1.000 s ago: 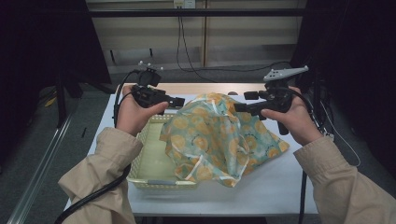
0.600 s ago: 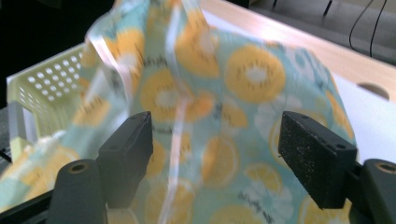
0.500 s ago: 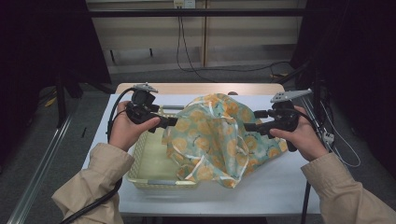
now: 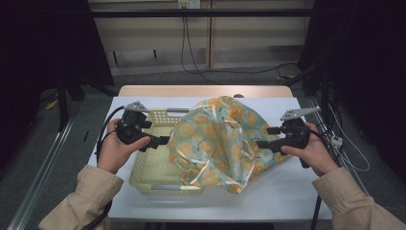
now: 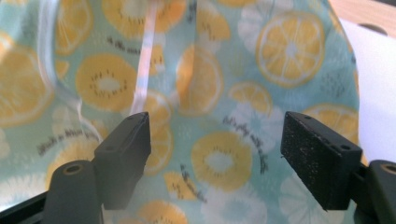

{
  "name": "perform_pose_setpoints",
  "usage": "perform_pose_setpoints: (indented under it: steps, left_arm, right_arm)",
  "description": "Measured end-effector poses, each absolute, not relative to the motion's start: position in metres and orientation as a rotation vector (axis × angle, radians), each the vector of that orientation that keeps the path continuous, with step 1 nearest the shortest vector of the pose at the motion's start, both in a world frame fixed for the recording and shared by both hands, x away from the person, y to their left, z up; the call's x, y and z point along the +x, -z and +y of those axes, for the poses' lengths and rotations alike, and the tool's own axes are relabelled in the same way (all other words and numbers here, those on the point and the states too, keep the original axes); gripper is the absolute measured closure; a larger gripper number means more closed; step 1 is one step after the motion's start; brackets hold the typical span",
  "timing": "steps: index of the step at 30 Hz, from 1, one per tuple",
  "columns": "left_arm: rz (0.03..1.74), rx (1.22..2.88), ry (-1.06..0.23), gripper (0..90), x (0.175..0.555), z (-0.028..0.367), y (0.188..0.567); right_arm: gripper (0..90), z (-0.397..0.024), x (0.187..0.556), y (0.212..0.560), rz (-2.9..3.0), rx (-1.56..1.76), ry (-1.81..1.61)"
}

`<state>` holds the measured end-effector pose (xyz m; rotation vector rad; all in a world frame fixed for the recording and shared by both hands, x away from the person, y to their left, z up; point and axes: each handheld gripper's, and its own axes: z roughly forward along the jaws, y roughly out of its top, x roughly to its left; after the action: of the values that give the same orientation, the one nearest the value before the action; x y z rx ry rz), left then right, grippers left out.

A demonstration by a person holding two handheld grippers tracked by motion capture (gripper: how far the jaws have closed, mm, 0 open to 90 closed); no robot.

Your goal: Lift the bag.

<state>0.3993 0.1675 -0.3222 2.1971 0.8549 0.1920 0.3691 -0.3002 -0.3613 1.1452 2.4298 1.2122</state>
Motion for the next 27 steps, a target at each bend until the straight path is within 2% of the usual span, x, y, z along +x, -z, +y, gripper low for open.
perform_pose_setpoints:
  steps: [15,27]
  left_arm:
    - [0.904,2.12,-0.159,8.3,0.374,0.197,0.347]
    - [0.946,2.108,-0.155,8.3,0.361,0.2,0.361]
  right_arm:
    - [22.0,-0.307,0.35,0.384,2.44,1.141,-1.168]
    - [20.2,-0.316,0.334,0.405,2.418,1.153,-1.153]
